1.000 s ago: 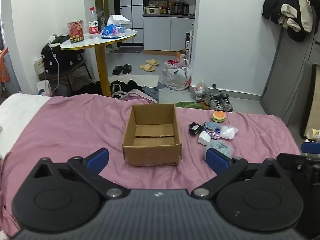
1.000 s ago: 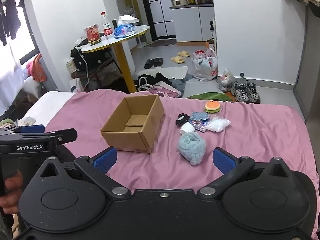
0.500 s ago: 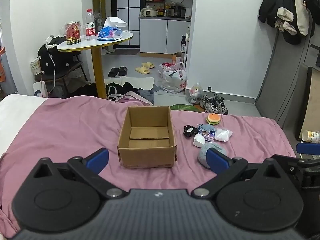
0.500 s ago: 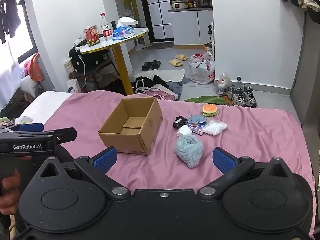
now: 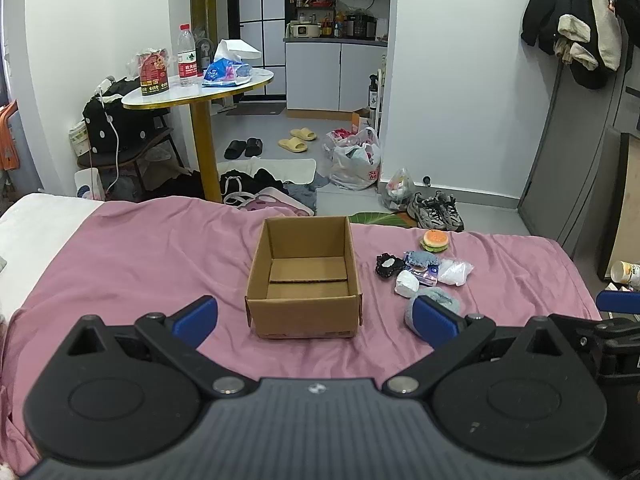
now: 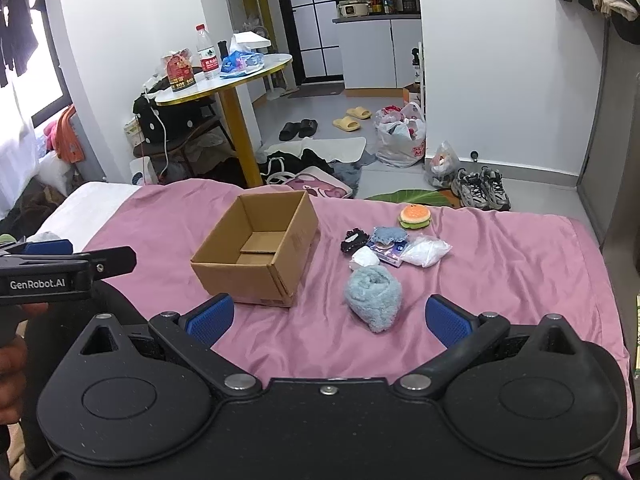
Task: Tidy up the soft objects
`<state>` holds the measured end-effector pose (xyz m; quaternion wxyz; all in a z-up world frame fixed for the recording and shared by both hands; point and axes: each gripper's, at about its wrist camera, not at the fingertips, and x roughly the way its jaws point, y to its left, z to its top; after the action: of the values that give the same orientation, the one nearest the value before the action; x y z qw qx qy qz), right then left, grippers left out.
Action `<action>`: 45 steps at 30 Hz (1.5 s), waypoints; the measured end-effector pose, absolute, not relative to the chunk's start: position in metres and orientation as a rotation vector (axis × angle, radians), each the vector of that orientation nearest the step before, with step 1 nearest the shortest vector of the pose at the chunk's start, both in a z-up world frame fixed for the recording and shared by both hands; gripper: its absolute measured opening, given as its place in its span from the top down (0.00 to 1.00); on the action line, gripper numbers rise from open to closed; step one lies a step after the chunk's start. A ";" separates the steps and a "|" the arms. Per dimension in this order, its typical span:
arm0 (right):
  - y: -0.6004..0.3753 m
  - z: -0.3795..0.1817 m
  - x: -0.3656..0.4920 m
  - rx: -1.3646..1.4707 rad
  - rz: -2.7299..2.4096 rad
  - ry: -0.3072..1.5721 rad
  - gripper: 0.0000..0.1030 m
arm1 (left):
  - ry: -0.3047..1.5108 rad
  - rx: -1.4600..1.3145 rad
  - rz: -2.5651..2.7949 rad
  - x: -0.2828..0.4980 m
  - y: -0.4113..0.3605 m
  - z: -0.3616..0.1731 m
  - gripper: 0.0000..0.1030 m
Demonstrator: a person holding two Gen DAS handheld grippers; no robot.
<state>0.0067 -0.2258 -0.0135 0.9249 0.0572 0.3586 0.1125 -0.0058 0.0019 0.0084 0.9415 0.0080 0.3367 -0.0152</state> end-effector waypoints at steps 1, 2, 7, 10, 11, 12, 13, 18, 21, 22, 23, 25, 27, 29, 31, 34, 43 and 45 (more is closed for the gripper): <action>-0.226 -0.014 0.007 0.120 0.230 0.737 0.00 | 0.689 0.017 -0.029 -0.006 0.001 0.008 0.00; -0.226 -0.014 0.006 0.121 0.229 0.737 0.00 | 0.691 0.018 -0.028 -0.006 0.001 0.008 0.00; -0.227 -0.016 0.007 0.118 0.222 0.740 0.00 | 0.688 0.007 -0.027 -0.006 0.003 0.010 0.00; -0.227 -0.017 0.007 0.118 0.224 0.738 0.00 | 0.675 -0.009 -0.022 -0.008 0.006 0.010 0.00; -0.226 -0.017 0.006 0.117 0.223 0.738 0.00 | 0.675 -0.011 -0.020 -0.009 0.007 0.011 0.00; -0.226 -0.017 0.006 0.116 0.222 0.736 0.00 | 0.674 -0.011 -0.019 -0.009 0.007 0.011 0.00; -0.227 -0.016 0.007 0.118 0.223 0.737 0.00 | 0.674 -0.010 -0.020 -0.009 0.007 0.011 0.00; -0.226 -0.016 0.006 0.111 0.225 0.734 0.00 | 0.678 -0.011 -0.025 -0.010 0.008 0.011 0.00; -0.225 -0.016 0.006 0.112 0.221 0.739 0.00 | 0.676 -0.002 -0.020 -0.011 0.008 0.011 0.00; -0.226 -0.016 0.006 0.115 0.220 0.742 0.00 | 0.676 0.003 -0.019 -0.010 0.007 0.011 0.00; -0.226 -0.016 0.006 0.120 0.219 0.742 0.00 | 0.681 0.003 -0.024 -0.010 0.006 0.011 0.00; -0.227 -0.015 0.006 0.123 0.218 0.737 0.00 | 0.689 -0.008 -0.032 -0.008 0.007 0.010 0.00; -0.227 -0.014 0.006 0.121 0.219 0.735 0.00 | 0.685 -0.007 -0.029 -0.009 0.007 0.010 0.00; -0.227 -0.015 0.006 0.122 0.218 0.737 0.00 | 0.689 -0.005 -0.029 -0.008 0.006 0.009 0.00; -0.227 -0.014 0.006 0.119 0.217 0.736 0.00 | 0.690 -0.007 -0.027 -0.008 0.006 0.008 0.00; -0.228 -0.016 0.006 0.122 0.216 0.737 0.00 | 0.690 -0.006 -0.029 -0.008 0.007 0.009 0.00; -0.231 -0.016 0.007 0.127 0.209 0.738 0.00 | 0.689 -0.005 -0.028 -0.009 0.006 0.008 0.00; -0.231 -0.016 0.007 0.127 0.209 0.737 0.00 | 0.688 -0.005 -0.027 -0.008 0.007 0.008 0.00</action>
<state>0.0069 -0.2308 -0.0164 0.9256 0.0618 0.3593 0.1020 -0.0084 0.0070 0.0075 0.9414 -0.0023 0.3371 -0.0135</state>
